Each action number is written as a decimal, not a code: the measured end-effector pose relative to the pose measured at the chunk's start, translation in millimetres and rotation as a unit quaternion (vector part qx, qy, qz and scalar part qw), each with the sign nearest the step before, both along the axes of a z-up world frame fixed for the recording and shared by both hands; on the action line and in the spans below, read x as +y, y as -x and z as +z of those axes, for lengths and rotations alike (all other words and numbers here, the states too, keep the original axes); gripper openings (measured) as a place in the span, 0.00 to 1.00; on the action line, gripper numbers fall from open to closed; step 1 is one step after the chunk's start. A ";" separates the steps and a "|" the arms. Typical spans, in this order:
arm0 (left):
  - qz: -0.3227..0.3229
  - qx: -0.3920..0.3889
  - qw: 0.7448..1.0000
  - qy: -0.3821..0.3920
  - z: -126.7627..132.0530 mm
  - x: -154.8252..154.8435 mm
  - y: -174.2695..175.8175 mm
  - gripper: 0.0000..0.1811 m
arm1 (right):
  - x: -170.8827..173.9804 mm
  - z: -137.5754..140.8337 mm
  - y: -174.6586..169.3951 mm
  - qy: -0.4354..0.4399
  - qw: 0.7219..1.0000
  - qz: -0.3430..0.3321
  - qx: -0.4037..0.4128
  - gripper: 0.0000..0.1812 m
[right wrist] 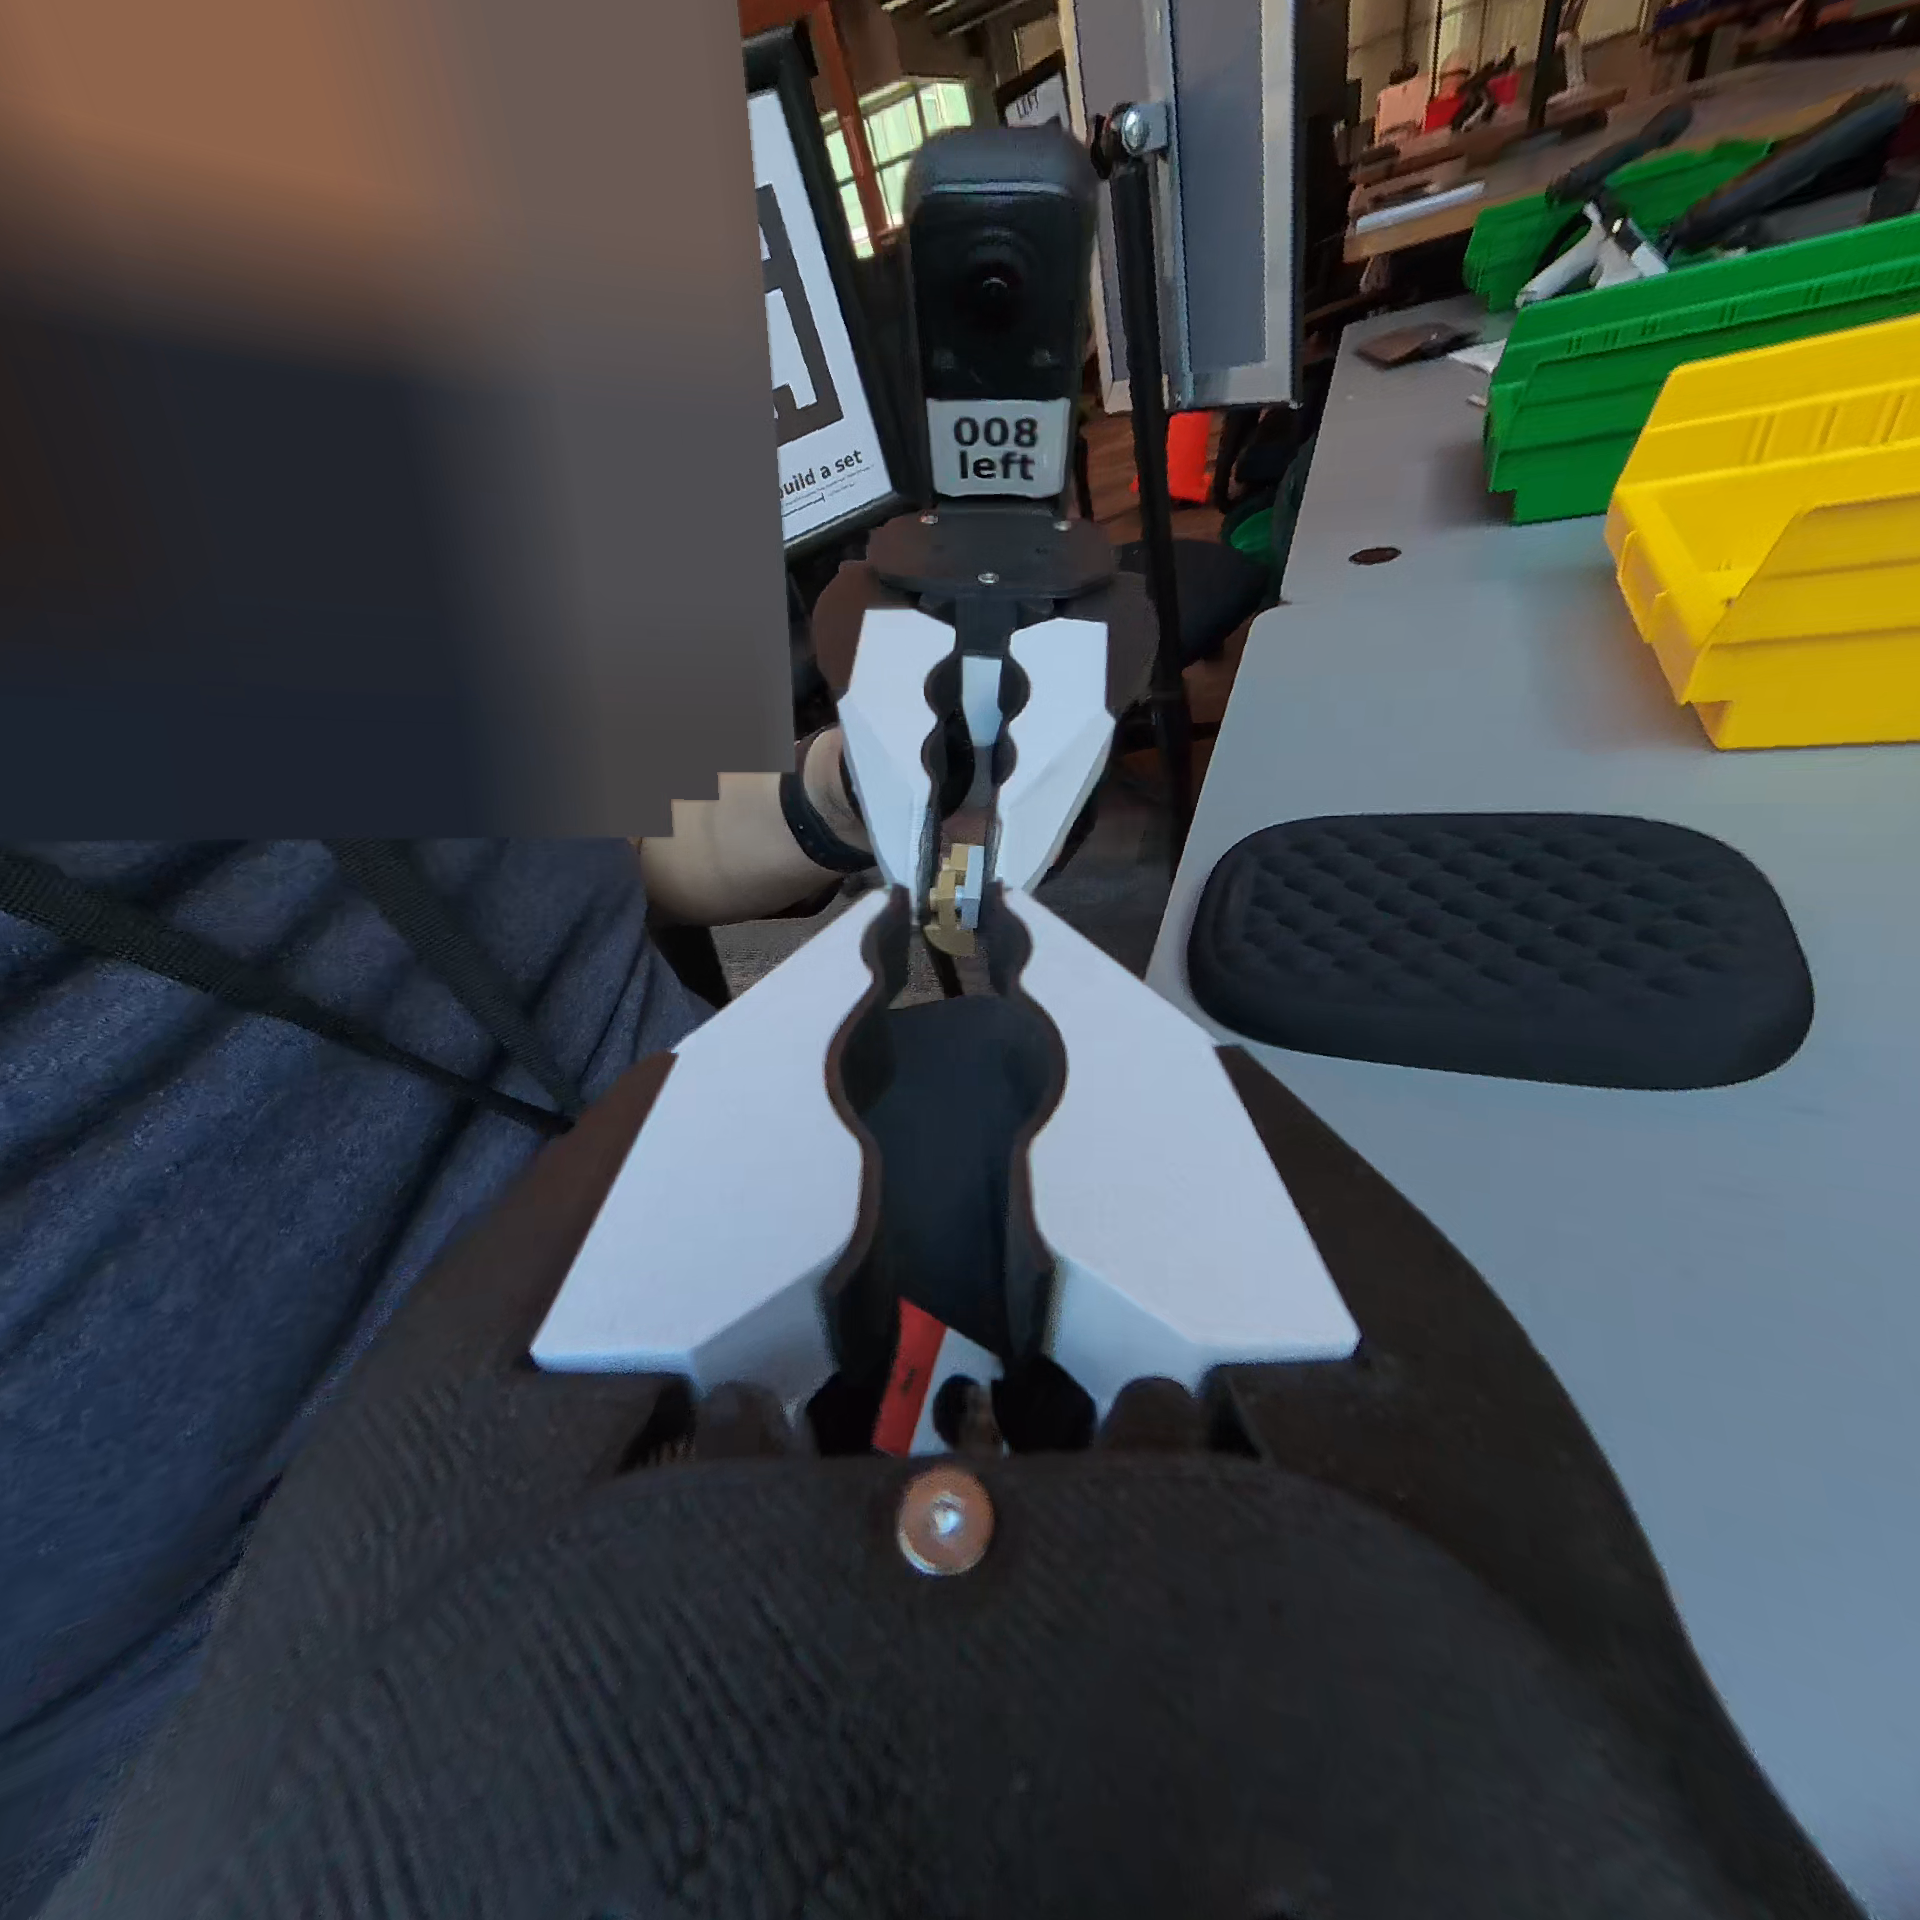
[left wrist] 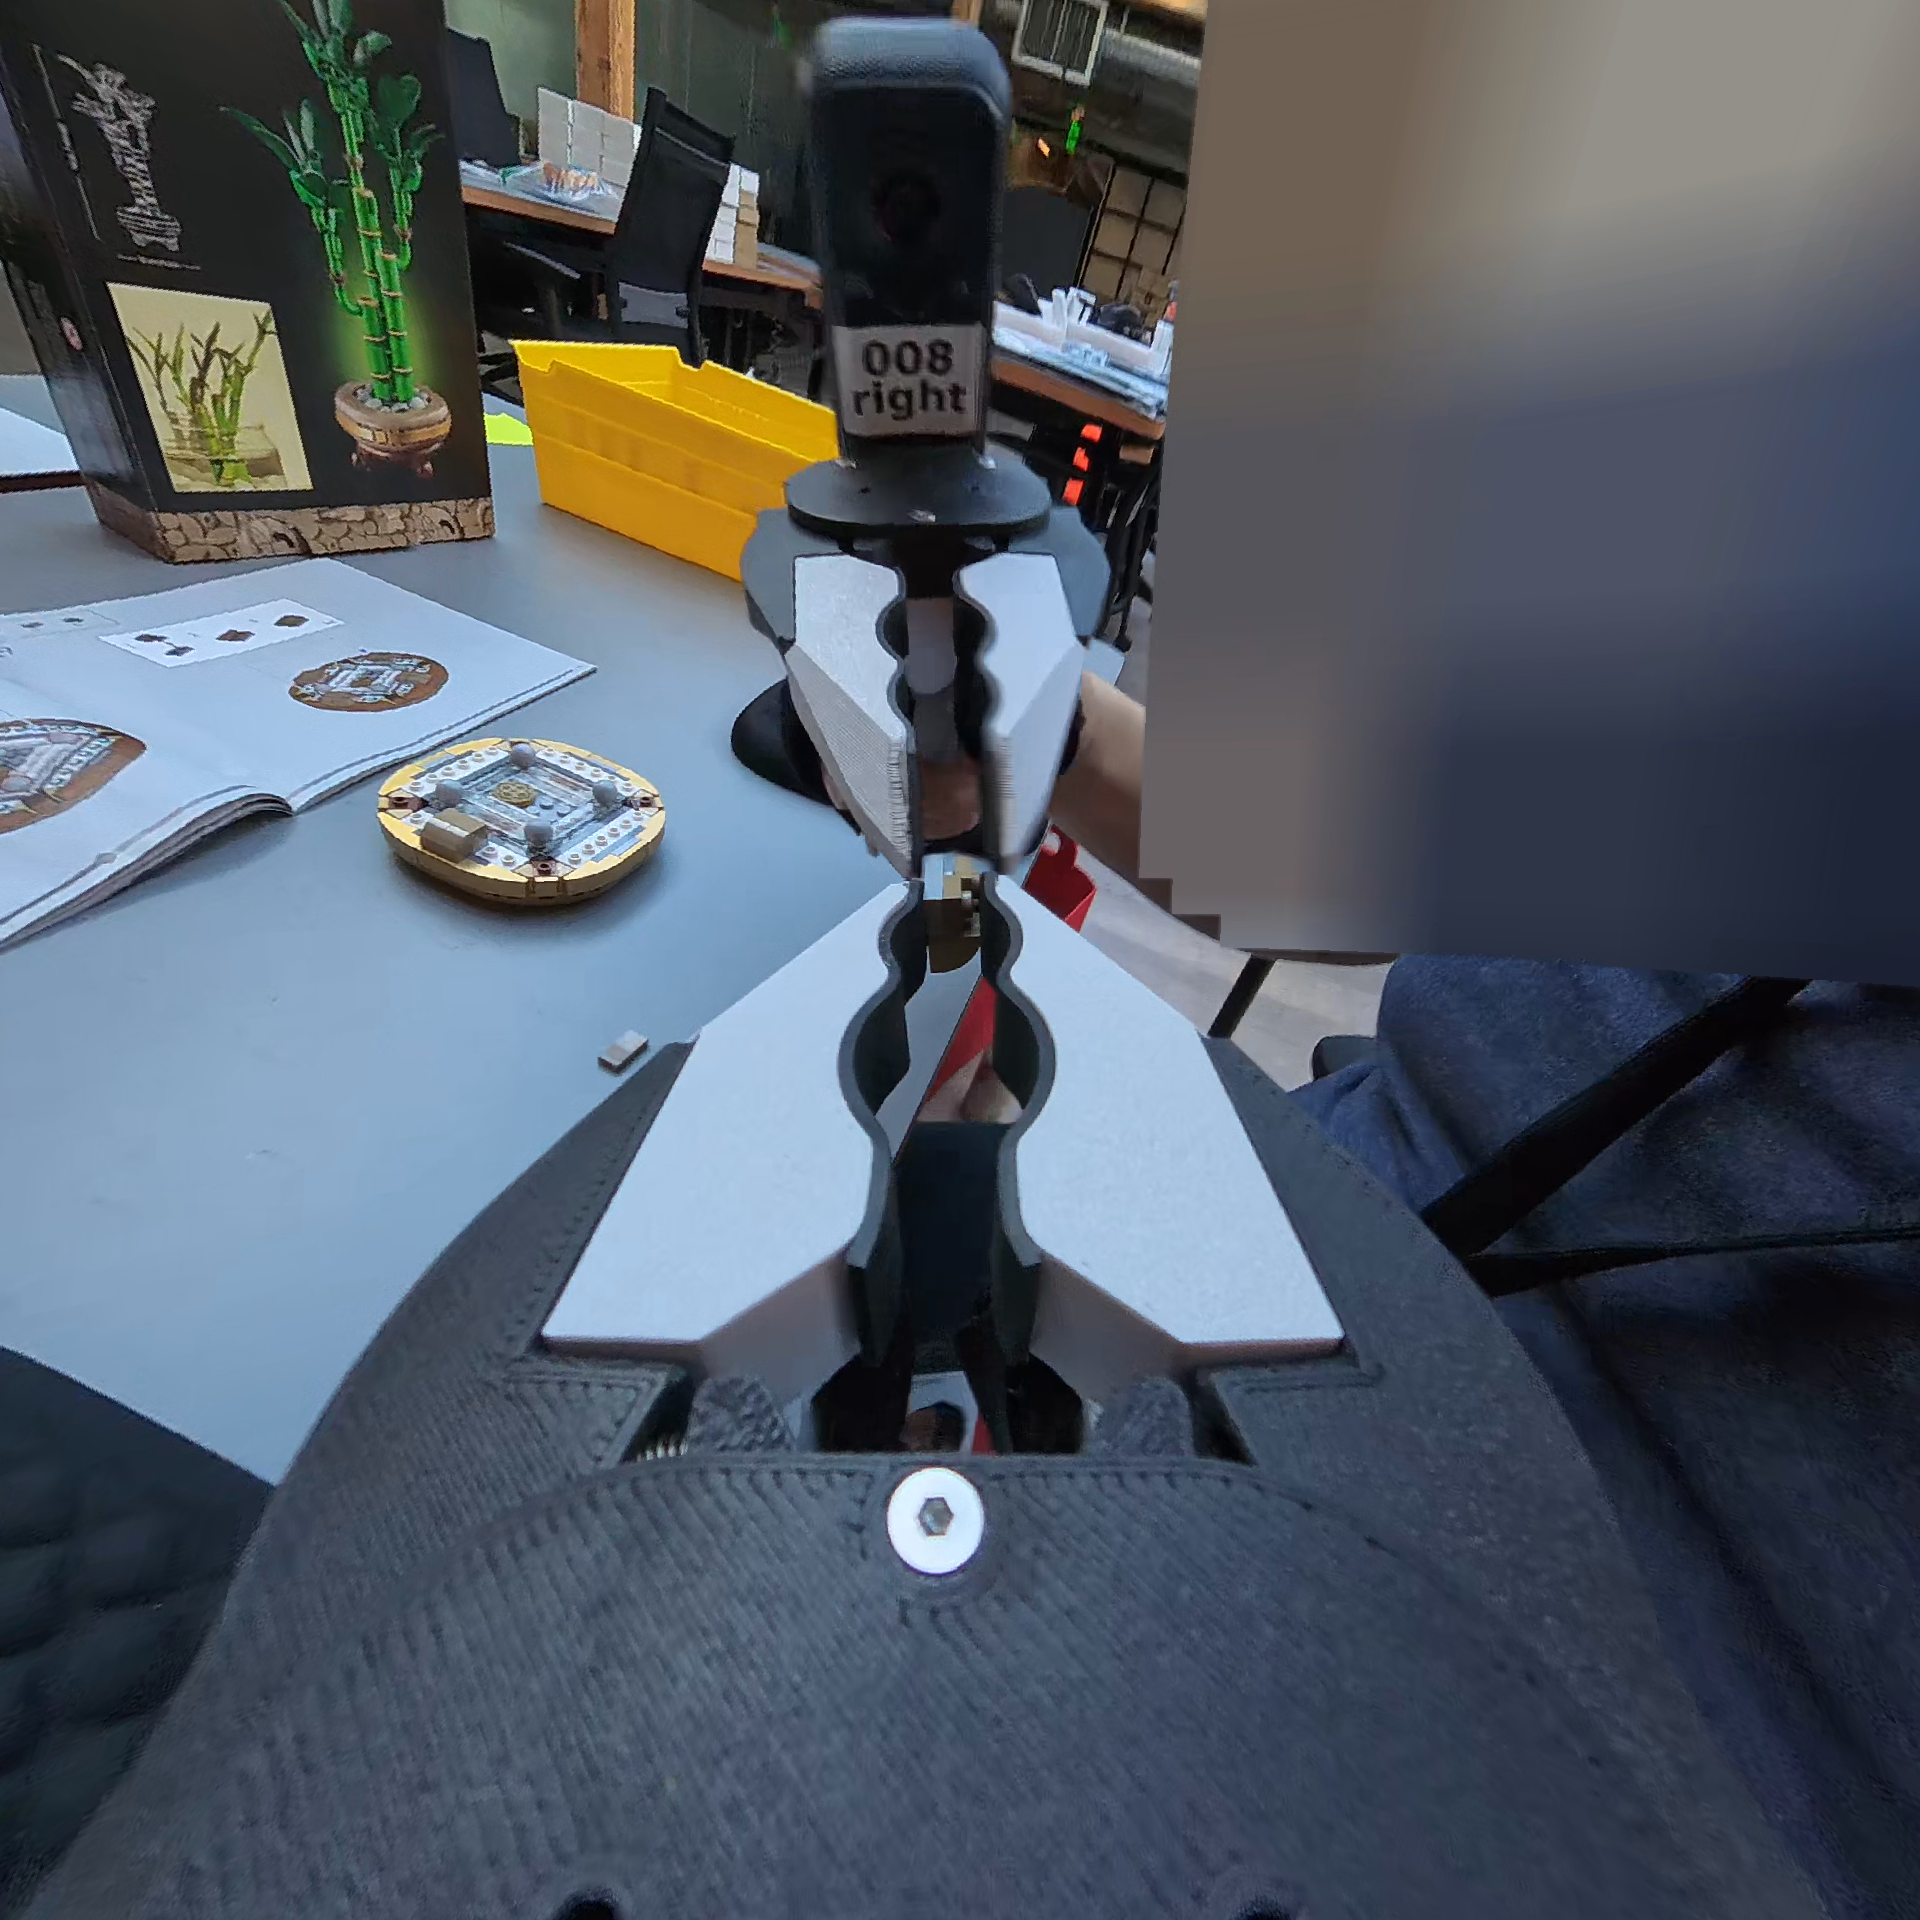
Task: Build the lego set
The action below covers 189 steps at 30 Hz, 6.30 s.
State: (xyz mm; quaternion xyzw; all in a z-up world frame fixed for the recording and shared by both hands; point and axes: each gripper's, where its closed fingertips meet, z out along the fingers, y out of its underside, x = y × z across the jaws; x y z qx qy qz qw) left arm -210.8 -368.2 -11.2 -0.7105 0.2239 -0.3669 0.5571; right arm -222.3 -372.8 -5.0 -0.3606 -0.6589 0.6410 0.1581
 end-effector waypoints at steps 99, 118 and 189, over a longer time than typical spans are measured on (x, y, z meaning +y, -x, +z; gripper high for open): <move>0.010 -0.114 0.992 -0.047 23.8 -4.3 6.4 0.04 | -5.6 9.5 4.9 0.215 0.966 -0.137 0.054 0.03; -0.014 -0.159 0.987 0.001 16.1 -2.0 8.1 0.04 | -3.9 1.6 6.0 0.208 0.970 -0.124 0.017 0.03; -0.055 -0.258 0.955 0.136 65.5 16.8 31.9 0.08 | 12.8 58.4 29.6 -0.240 0.937 -0.164 0.193 0.09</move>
